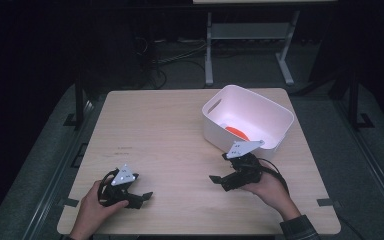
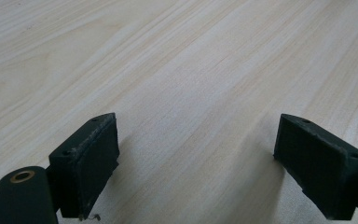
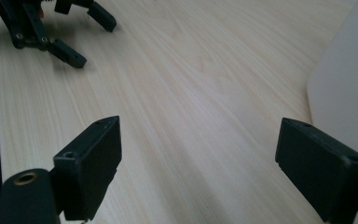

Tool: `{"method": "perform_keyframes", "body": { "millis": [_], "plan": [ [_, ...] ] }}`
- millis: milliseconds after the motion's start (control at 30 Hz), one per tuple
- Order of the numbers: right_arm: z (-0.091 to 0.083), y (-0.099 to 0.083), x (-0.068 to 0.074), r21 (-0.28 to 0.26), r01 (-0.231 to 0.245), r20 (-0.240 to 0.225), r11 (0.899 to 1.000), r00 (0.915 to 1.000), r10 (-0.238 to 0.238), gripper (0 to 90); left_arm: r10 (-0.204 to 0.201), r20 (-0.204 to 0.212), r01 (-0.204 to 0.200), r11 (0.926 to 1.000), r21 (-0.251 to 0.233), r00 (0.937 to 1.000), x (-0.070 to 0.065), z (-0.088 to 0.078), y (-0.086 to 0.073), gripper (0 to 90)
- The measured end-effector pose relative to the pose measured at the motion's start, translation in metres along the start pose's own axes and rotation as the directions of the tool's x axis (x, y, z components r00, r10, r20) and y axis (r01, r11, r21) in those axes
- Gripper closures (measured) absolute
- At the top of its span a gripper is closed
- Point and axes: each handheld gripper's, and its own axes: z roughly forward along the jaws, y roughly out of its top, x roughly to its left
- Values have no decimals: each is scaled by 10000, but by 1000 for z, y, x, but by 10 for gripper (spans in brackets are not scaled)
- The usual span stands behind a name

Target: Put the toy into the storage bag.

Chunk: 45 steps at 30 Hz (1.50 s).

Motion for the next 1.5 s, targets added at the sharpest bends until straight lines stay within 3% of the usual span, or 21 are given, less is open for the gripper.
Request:
{"method": "perform_keyframes", "body": {
  "millis": [267,633,1200,1500],
  "plan": [
    [10,-15,3,344,-59,166,9994,9998,54,138,0,5,0,10000,8,10000,0,0,0,129],
    [17,-33,8,403,-57,263,9992,9996,46,131,37,11,-37,10000,74,10000,0,0,0,129],
    [20,-69,9,513,-397,847,9979,9958,352,94,35,12,-35,10000,67,10000,0,0,0,129],
    [17,-88,6,653,-660,1359,9957,9891,566,73,37,11,-37,10000,62,10000,0,0,0,129]
  ]
}}
